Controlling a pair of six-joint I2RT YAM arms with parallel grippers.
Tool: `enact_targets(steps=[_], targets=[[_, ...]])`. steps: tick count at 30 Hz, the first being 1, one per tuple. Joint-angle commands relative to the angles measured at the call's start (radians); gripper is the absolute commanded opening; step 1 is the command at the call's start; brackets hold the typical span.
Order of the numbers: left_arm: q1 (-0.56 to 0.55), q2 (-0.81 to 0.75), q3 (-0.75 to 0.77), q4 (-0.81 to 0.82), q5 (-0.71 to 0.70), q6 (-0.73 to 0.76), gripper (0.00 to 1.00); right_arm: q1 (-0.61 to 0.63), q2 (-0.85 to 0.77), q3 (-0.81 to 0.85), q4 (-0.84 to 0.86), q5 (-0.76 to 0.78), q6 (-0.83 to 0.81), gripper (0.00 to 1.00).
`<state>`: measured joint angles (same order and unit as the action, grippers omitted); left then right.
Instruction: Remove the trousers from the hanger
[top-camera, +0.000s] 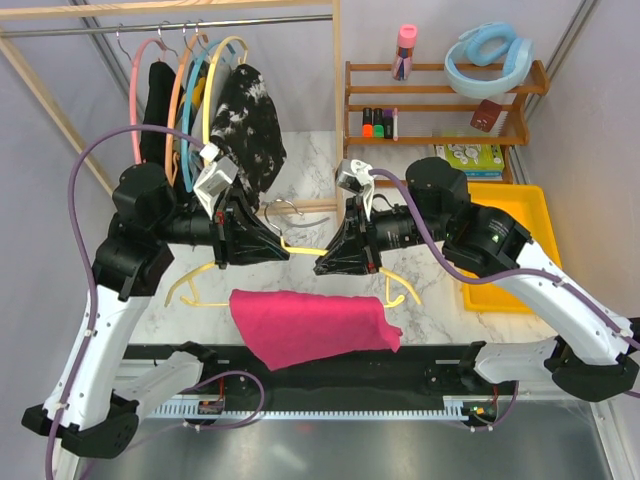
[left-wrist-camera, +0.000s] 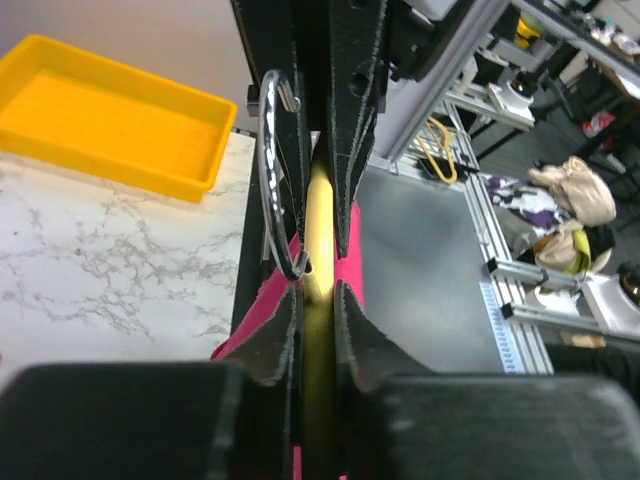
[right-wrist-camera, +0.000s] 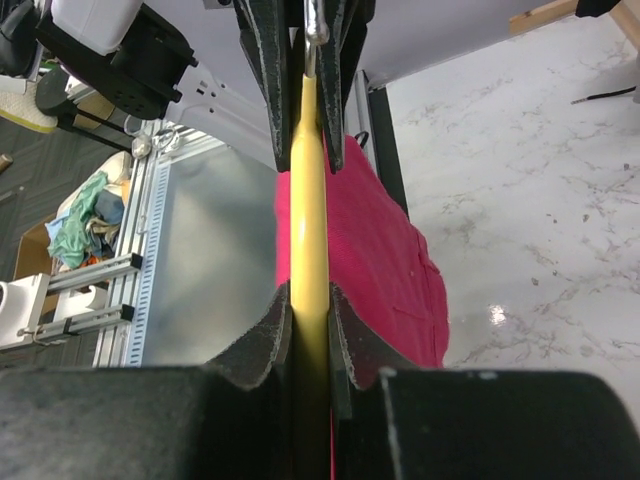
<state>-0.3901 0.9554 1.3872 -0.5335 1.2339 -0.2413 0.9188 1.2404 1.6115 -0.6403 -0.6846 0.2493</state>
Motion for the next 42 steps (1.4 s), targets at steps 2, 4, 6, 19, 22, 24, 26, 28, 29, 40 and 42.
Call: enact_targets(steps=[2, 4, 6, 19, 22, 24, 26, 28, 29, 40, 42], targets=[[-0.015, -0.035, 0.039, 0.001, -0.077, -0.053, 0.02, -0.006, -0.018, 0.041, 0.211, 0.013, 0.022, 0.0], [-0.013, -0.047, 0.033, -0.02, -0.123, -0.046, 0.02, -0.005, -0.028, 0.03, 0.214, 0.081, 0.028, 0.03], [-0.013, -0.072, 0.039, -0.051, -0.199, 0.0, 0.02, -0.005, -0.041, 0.016, 0.212, 0.132, 0.041, 0.31], [-0.013, -0.106, 0.059, -0.052, -0.314, 0.014, 0.02, -0.008, -0.11, -0.03, 0.228, 0.318, 0.041, 0.77], [-0.013, -0.113, 0.05, -0.052, -0.35, 0.016, 0.02, -0.006, -0.16, -0.004, 0.122, 0.512, 0.025, 0.93], [-0.015, -0.118, 0.05, -0.051, -0.376, 0.019, 0.02, -0.008, -0.206, -0.016, 0.075, 0.661, 0.027, 0.94], [-0.013, -0.116, 0.056, -0.049, -0.395, 0.017, 0.02, -0.006, -0.235, -0.063, -0.007, 0.755, 0.057, 0.95], [-0.013, -0.119, 0.062, -0.045, -0.41, 0.02, 0.02, -0.008, -0.295, -0.123, -0.039, 0.803, 0.097, 0.97], [-0.013, -0.122, 0.064, -0.037, -0.421, 0.02, 0.02, -0.008, -0.318, -0.19, -0.041, 0.792, 0.102, 0.98], [-0.013, -0.107, 0.099, 0.029, -0.421, -0.053, 0.02, -0.006, -0.567, -0.565, 0.126, 0.619, 0.168, 0.89], [-0.015, -0.107, 0.107, 0.044, -0.416, -0.067, 0.02, -0.006, -0.579, -0.63, 0.171, 0.583, 0.185, 0.89]])
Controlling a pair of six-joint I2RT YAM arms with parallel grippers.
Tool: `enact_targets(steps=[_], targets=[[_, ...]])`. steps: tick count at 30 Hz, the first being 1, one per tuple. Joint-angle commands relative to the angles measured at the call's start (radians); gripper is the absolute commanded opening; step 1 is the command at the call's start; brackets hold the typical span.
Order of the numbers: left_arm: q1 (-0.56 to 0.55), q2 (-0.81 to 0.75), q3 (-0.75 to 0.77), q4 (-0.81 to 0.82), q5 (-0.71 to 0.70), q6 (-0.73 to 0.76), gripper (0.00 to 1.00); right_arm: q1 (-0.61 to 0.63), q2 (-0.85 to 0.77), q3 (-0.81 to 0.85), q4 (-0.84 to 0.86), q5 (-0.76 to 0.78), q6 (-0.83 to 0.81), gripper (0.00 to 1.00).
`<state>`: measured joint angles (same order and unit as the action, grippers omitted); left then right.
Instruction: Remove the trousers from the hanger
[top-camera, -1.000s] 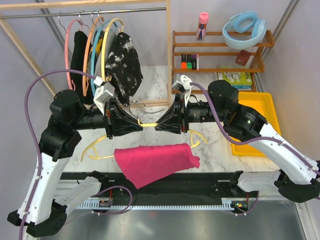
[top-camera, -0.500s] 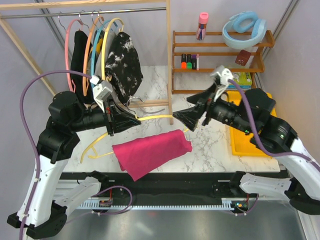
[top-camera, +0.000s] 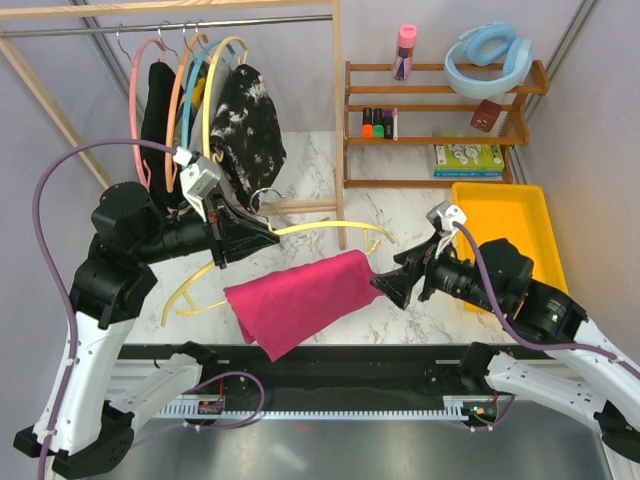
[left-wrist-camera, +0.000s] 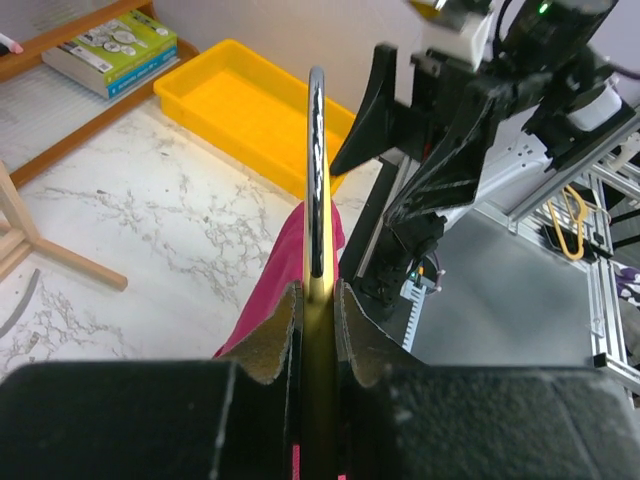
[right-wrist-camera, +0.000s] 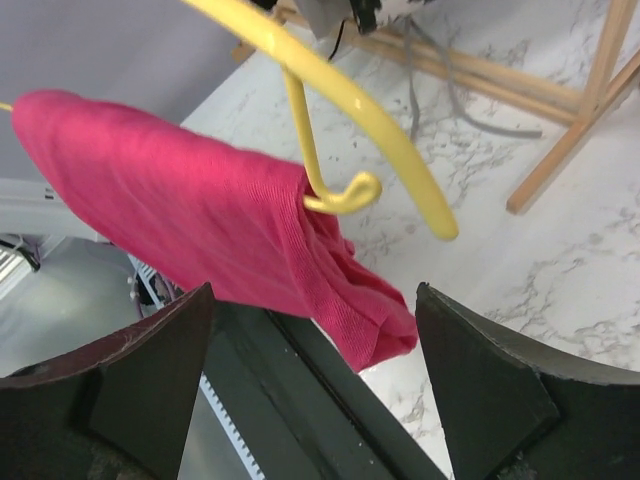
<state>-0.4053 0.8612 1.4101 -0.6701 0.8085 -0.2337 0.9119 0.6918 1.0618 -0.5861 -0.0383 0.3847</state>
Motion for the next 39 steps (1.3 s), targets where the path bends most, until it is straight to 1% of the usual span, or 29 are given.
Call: enact_targets(steps=[1, 3, 5, 6, 7, 8, 11, 15, 16, 19, 20, 22, 23, 26, 27, 30, 31, 33, 35, 38, 39], targets=[[0.0, -0.013, 0.085, 0.184, 0.011, -0.085, 0.02, -0.001, -0.031, -0.095, 0.153, -0.077, 0.057, 0.89], [0.002, -0.01, 0.087, 0.19, 0.018, -0.09, 0.02, 0.001, -0.028, -0.123, 0.196, -0.133, 0.071, 0.88], [0.002, -0.008, 0.086, 0.191, 0.03, -0.096, 0.02, 0.001, -0.022, -0.144, 0.268, -0.149, 0.091, 0.81], [0.002, -0.008, 0.082, 0.198, 0.035, -0.099, 0.02, -0.001, -0.005, -0.146, 0.293, -0.191, 0.098, 0.78], [0.0, -0.005, 0.081, 0.198, 0.037, -0.101, 0.02, 0.001, 0.009, -0.145, 0.328, -0.213, 0.108, 0.71], [0.002, -0.005, 0.078, 0.198, 0.038, -0.101, 0.02, -0.001, 0.023, -0.134, 0.336, -0.228, 0.108, 0.69], [0.0, -0.005, 0.069, 0.201, 0.05, -0.098, 0.02, 0.001, 0.058, -0.115, 0.339, -0.226, 0.095, 0.67], [0.0, -0.005, 0.058, 0.208, 0.073, -0.098, 0.02, -0.001, 0.071, -0.099, 0.338, -0.178, 0.074, 0.67], [0.002, -0.004, 0.055, 0.213, 0.075, -0.099, 0.02, 0.001, 0.071, -0.092, 0.318, -0.131, 0.066, 0.68], [0.0, -0.004, 0.058, 0.218, 0.072, -0.104, 0.02, -0.001, 0.055, -0.069, 0.254, -0.069, 0.026, 0.69], [0.002, -0.005, 0.061, 0.216, 0.073, -0.105, 0.02, 0.001, 0.051, -0.057, 0.232, -0.025, 0.007, 0.7], [0.0, -0.005, 0.064, 0.216, 0.075, -0.107, 0.02, 0.001, 0.032, -0.045, 0.177, 0.008, -0.006, 0.73], [0.0, -0.005, 0.066, 0.218, 0.064, -0.11, 0.02, 0.001, 0.025, -0.037, 0.167, 0.014, -0.009, 0.74], [0.002, -0.002, 0.076, 0.207, 0.019, -0.142, 0.02, 0.001, 0.037, -0.016, 0.151, -0.047, -0.01, 0.75], [0.0, -0.001, 0.078, 0.205, -0.004, -0.156, 0.02, 0.001, 0.038, -0.011, 0.141, -0.048, 0.003, 0.77], [0.002, -0.001, 0.082, 0.204, -0.032, -0.194, 0.02, -0.001, 0.003, -0.031, 0.155, -0.009, 0.048, 0.94], [0.002, -0.001, 0.084, 0.207, -0.034, -0.2, 0.02, -0.001, -0.003, -0.04, 0.184, -0.005, 0.068, 0.95], [0.002, 0.001, 0.082, 0.239, 0.007, -0.205, 0.02, -0.001, -0.002, -0.06, 0.212, -0.014, 0.08, 0.97], [0.0, 0.013, 0.092, 0.242, 0.061, -0.207, 0.02, 0.001, 0.034, -0.059, 0.235, -0.029, 0.076, 0.96], [0.002, 0.01, 0.086, 0.242, 0.087, -0.205, 0.02, 0.001, 0.054, -0.08, 0.317, -0.066, 0.078, 0.88], [0.0, 0.007, 0.079, 0.245, 0.086, -0.208, 0.02, -0.001, 0.057, -0.092, 0.38, -0.078, 0.091, 0.82]])
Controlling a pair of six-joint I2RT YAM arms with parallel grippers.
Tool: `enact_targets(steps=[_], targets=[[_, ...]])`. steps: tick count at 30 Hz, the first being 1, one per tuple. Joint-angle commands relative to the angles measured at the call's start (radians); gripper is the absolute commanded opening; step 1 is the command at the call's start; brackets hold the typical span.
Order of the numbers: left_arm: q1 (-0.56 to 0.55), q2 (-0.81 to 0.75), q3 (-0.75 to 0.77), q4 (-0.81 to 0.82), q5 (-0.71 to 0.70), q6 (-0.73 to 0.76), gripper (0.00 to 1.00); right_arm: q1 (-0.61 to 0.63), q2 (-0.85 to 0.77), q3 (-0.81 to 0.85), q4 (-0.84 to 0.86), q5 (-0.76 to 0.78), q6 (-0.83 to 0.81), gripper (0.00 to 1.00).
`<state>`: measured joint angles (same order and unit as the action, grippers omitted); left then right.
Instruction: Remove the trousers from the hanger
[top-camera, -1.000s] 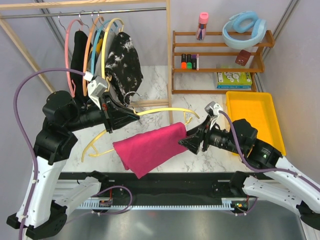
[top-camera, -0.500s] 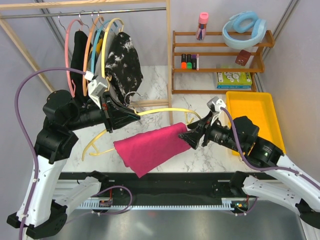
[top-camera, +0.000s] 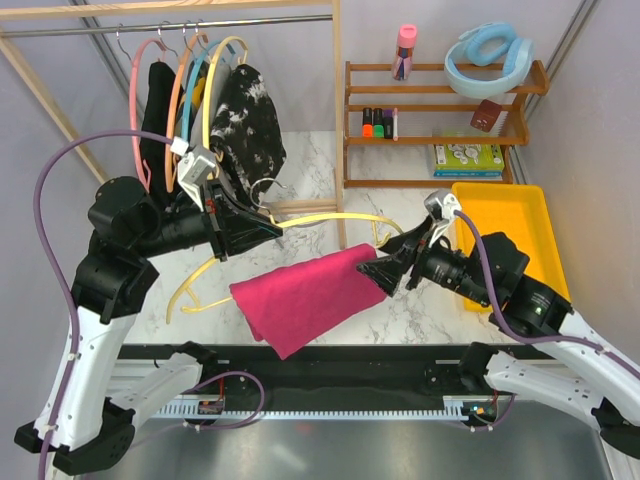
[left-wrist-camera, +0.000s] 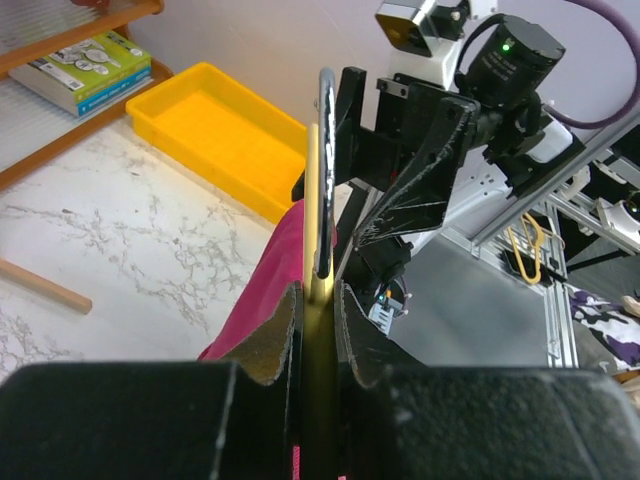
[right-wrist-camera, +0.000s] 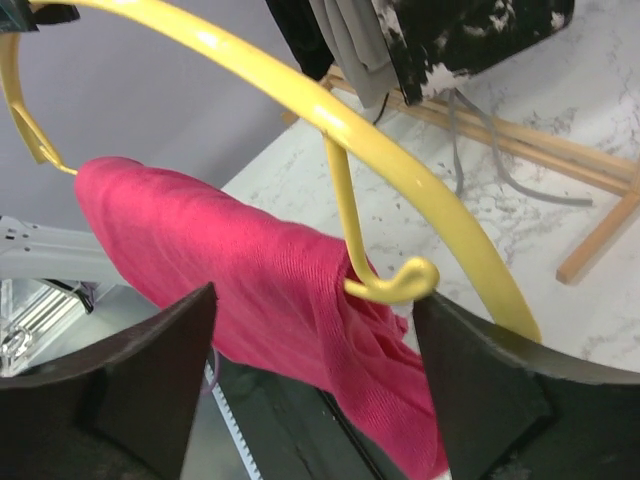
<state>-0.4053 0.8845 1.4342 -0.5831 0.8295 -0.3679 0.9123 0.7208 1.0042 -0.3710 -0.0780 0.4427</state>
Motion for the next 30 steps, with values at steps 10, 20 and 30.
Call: enact_targets(steps=[10, 20, 30], targets=[[0.002, -0.029, -0.004, 0.209, 0.014, -0.059, 0.02, 0.0, -0.003, -0.033, 0.101, -0.063, 0.039, 0.42], [0.0, -0.01, -0.001, 0.215, 0.031, -0.058, 0.02, -0.001, 0.054, 0.004, 0.043, -0.109, 0.042, 0.2], [0.0, -0.005, -0.053, 0.192, 0.005, 0.038, 0.02, -0.001, 0.091, 0.068, 0.101, -0.206, 0.106, 0.0]])
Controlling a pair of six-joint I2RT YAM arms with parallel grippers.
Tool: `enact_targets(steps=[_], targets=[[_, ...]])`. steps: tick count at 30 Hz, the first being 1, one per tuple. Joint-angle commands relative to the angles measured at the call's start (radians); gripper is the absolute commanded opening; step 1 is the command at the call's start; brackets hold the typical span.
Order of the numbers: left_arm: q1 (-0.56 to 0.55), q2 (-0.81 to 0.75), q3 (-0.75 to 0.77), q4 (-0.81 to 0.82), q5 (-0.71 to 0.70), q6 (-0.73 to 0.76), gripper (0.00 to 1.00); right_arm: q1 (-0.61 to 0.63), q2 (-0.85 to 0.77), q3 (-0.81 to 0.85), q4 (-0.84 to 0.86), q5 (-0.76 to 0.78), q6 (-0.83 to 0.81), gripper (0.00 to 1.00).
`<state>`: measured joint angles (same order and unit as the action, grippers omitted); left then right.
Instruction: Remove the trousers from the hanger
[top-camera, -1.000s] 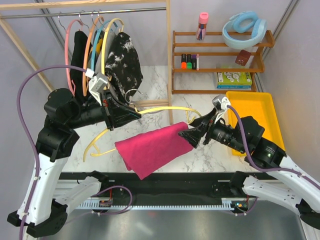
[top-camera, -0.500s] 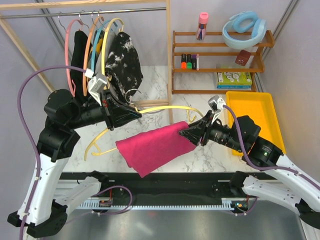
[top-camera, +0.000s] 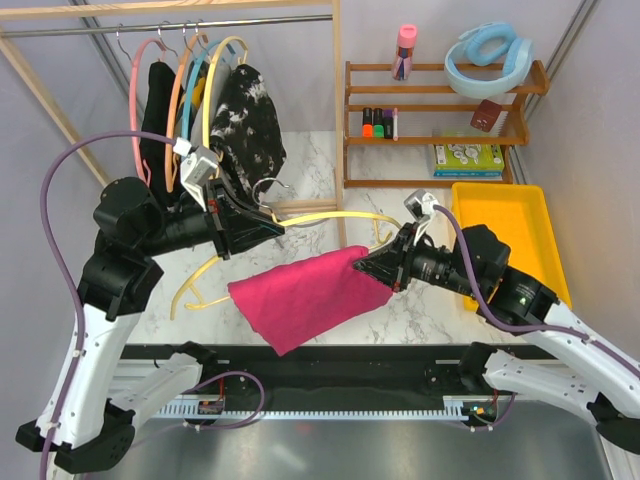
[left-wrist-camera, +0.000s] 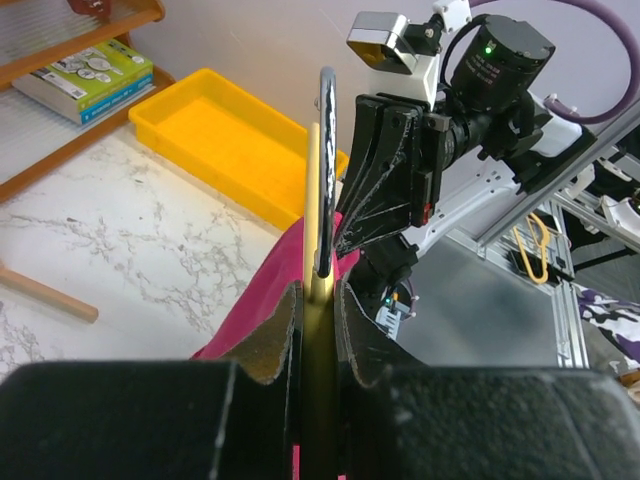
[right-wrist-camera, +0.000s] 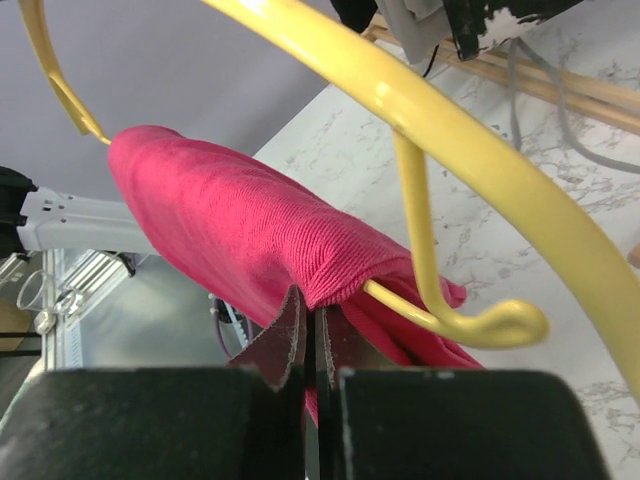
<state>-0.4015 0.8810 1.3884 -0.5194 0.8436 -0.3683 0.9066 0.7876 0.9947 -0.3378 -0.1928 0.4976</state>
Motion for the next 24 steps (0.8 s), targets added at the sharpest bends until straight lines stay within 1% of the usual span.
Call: enact_targets(steps=[1, 5, 13, 18, 21, 22, 24], targets=[[-0.002, 0.001, -0.015, 0.127, -0.012, 0.046, 0.02, 0.006, 0.024, 0.09, 0.08, -0.094, 0.058, 0.0], [-0.003, 0.007, -0.052, 0.125, -0.017, 0.081, 0.02, 0.006, 0.028, 0.125, 0.166, -0.1, 0.111, 0.0], [-0.003, 0.012, -0.107, 0.107, -0.058, 0.126, 0.02, 0.006, 0.064, 0.231, 0.21, -0.036, 0.137, 0.0], [-0.002, 0.012, -0.14, 0.107, -0.08, 0.135, 0.02, 0.006, 0.082, 0.246, 0.285, -0.008, 0.168, 0.0], [-0.002, 0.022, -0.146, 0.102, -0.097, 0.134, 0.02, 0.006, 0.108, 0.274, 0.335, -0.042, 0.206, 0.0], [-0.002, 0.022, -0.149, 0.102, -0.1, 0.132, 0.02, 0.006, 0.12, 0.278, 0.376, -0.049, 0.217, 0.0], [-0.003, 0.027, -0.153, 0.105, -0.1, 0.134, 0.02, 0.005, 0.134, 0.317, 0.391, -0.057, 0.225, 0.0]])
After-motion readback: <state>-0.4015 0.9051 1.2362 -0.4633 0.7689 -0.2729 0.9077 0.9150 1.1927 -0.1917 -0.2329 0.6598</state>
